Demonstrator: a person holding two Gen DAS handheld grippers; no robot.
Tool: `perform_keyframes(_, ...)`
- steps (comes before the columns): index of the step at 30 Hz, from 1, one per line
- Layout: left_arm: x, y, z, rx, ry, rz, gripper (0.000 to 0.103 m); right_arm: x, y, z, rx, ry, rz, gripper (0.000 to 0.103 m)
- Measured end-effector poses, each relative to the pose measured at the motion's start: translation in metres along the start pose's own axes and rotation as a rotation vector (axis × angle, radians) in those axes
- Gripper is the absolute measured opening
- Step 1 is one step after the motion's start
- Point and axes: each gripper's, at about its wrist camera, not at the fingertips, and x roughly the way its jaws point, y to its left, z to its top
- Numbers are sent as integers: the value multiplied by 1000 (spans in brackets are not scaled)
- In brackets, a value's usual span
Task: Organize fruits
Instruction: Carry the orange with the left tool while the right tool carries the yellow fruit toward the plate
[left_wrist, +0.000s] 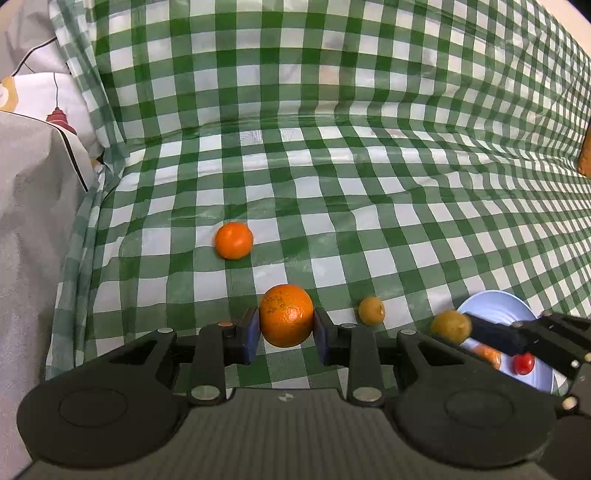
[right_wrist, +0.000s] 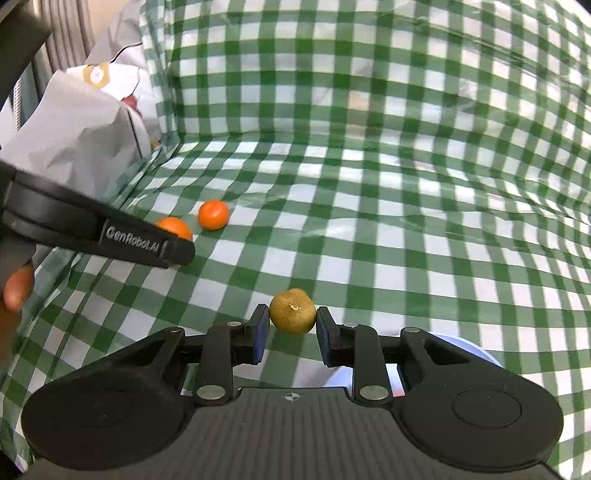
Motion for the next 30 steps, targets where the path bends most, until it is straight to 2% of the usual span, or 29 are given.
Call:
perform_keyframes(15, 8, -13, 4, 13, 3, 0, 33, -10, -44, -2, 72, -30, -34, 29)
perform_keyframes(30, 8, -21, 8, 10, -28, -7, 33, -14, -61, -7, 96, -44, -47, 29)
